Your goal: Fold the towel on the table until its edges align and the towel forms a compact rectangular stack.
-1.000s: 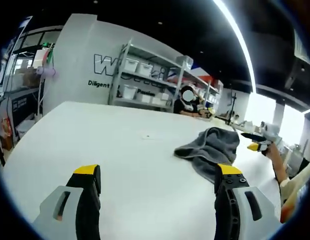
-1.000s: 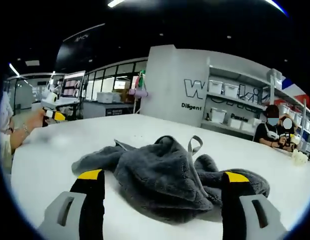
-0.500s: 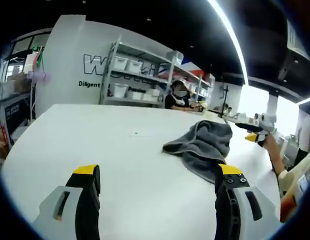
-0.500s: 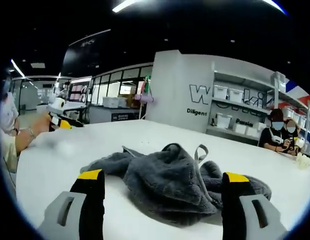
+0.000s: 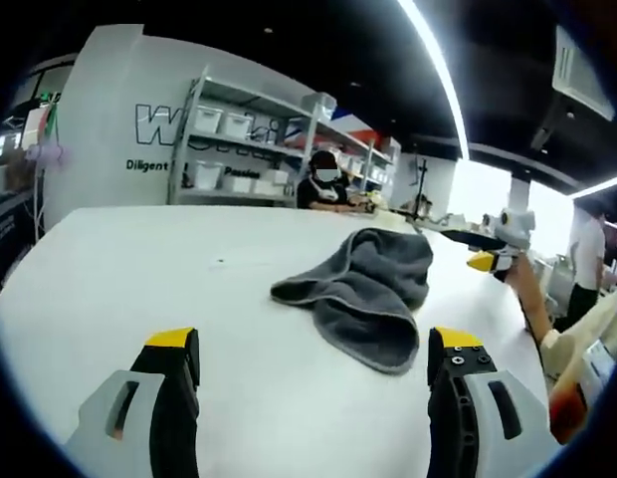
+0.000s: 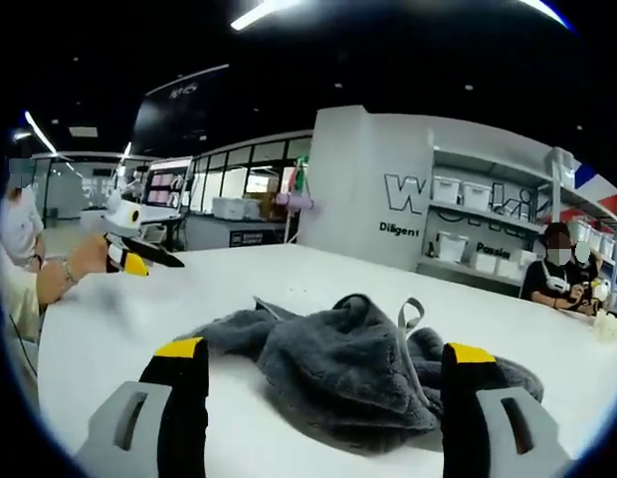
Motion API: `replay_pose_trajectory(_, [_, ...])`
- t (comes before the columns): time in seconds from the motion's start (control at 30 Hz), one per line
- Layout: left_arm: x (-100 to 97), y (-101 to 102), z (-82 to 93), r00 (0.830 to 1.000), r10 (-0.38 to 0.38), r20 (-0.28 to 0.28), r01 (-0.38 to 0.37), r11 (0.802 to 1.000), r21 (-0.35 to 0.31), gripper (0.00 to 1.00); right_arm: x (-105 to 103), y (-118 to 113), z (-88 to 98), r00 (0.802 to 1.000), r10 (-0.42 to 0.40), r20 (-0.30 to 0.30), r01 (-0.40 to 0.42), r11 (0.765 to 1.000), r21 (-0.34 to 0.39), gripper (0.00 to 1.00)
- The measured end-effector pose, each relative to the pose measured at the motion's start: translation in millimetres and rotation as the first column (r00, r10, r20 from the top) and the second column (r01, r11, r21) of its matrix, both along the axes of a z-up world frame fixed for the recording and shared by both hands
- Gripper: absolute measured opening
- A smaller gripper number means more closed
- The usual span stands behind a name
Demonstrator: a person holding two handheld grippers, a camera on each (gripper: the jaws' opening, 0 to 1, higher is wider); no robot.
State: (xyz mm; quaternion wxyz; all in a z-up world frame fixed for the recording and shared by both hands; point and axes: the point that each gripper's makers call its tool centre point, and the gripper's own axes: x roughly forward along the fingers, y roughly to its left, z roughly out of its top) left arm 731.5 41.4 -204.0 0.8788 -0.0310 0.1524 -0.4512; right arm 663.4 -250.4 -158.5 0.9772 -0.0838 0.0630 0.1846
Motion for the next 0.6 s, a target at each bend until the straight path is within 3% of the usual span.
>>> replay_pose_trajectory(0.6, [-7.2,-38.7,-11.8,0.999,-0.051,0.004,0.051,0.998,0.038,0.9,-6.3,8.7,8.1,0.999,0.028,0.018,-0.028,1.0,0.005,0.98])
